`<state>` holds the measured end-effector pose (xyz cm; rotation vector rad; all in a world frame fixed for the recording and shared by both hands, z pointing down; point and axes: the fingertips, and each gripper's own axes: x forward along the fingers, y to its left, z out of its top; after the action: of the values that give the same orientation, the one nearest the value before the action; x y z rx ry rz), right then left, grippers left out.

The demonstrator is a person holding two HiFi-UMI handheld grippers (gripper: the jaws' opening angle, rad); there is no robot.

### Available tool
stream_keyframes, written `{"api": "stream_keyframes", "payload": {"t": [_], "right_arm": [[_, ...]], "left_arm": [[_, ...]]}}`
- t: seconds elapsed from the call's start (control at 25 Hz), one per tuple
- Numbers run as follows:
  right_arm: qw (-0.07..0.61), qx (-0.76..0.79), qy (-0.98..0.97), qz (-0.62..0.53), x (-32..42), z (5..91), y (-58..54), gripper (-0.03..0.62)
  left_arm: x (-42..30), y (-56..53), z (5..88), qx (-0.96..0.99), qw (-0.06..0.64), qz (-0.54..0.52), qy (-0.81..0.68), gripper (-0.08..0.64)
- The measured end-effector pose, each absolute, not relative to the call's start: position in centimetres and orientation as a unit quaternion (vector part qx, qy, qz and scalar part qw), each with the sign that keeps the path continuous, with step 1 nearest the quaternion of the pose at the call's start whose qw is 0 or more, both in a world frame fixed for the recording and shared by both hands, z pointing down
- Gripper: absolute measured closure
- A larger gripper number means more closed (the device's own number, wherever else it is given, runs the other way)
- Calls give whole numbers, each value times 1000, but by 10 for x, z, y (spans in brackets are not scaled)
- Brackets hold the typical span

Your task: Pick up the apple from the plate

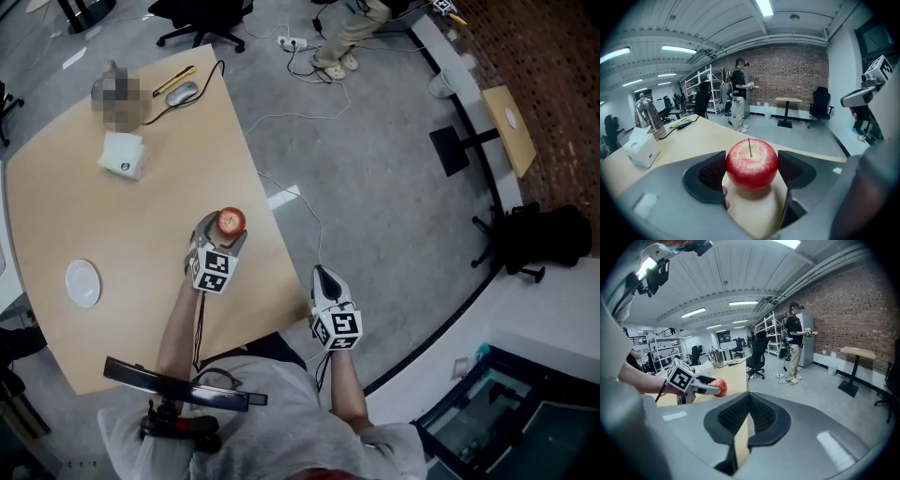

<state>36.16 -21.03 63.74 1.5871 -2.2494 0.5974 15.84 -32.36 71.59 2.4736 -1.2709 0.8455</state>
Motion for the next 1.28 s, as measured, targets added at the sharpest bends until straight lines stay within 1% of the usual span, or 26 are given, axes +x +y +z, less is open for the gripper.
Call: {"api": "stream_keyframes", "payload": {"t": [0.2, 0.72, 1.12, 1.28], "right_arm": [[161, 561, -784, 210, 368, 643, -217, 586], [159, 562, -784, 209, 364, 640, -220, 586], [154, 562, -788, 199, 353, 632, -217, 586], [149, 561, -791, 194, 348, 627, -213, 586]], "left_arm": [[165, -329, 730, 844, 108, 308, -427, 192], [170, -329, 728, 846, 119, 297, -427, 189], [167, -324, 706, 851, 112, 278, -431, 183], [164, -320, 693, 851, 107, 266, -439, 190]]}}
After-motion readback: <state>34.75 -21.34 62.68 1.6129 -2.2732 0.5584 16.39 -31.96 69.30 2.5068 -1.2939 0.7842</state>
